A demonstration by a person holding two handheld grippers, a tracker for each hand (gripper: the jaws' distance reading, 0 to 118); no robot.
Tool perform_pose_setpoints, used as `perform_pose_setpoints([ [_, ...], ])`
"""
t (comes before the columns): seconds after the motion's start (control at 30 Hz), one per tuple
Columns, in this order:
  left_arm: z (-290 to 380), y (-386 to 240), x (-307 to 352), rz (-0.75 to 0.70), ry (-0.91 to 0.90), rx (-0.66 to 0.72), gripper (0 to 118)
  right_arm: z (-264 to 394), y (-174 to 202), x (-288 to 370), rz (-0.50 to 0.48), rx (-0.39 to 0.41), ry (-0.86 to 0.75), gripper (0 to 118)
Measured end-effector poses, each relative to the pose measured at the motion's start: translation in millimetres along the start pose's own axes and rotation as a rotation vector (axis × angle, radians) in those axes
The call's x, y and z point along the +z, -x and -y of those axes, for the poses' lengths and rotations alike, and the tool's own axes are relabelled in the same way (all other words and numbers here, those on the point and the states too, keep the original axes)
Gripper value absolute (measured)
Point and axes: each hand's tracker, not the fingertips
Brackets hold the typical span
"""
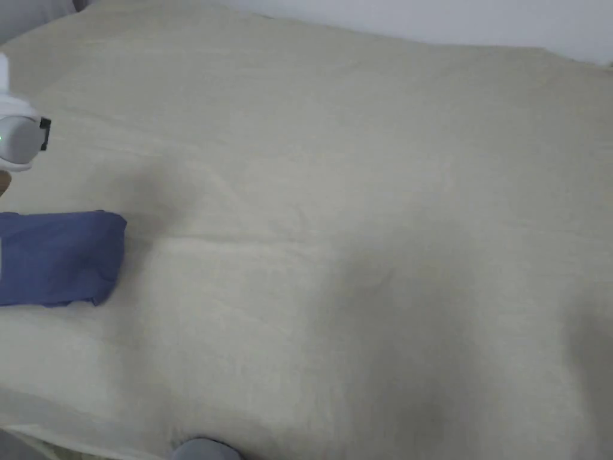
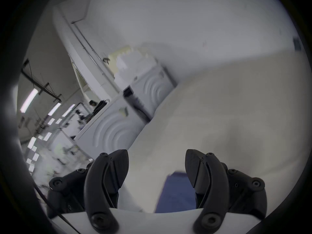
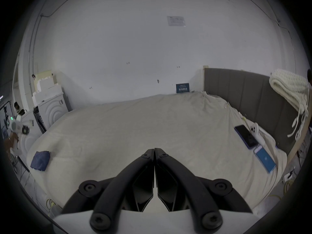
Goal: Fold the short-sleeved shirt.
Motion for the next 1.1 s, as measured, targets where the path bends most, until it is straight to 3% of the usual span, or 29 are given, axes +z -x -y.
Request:
perform_pose_setpoints([
  [0.2,-48.2,-32.3,109.8,0.249,-0.302,0.184,69,-33.9,-3.7,9.6,-0.033,0.021,-0.071,0],
  [0.4,-59.5,-86.4,196.4,0.498,-0.443,0.317,17,-53.2,-16.9,17.7,-0.043,0.028,-0.145,0],
  [0.53,-55.0,-122.0,236.3,0.599,-0.474,0.374,1,-61.4,-17.4,26.1,-0.041,0.033,-0.192,0],
  [0.7,-34.8,-158.6,269.9,0.664,-0.496,0.325,0,-60.0,-23.3,31.6,-0.045,0.020,-0.207,0],
  [0.93,8.3,-201.5,288.5,0.781,-0.434,0.277,0,-39.7,-23.5,37.4,-0.029,0.074,-0.210,0],
  [1.1,37.9,-217.0,288.4,0.790,-0.393,0.269,0,-20.9,-17.1,42.4,-0.009,0.103,-0.221,0],
])
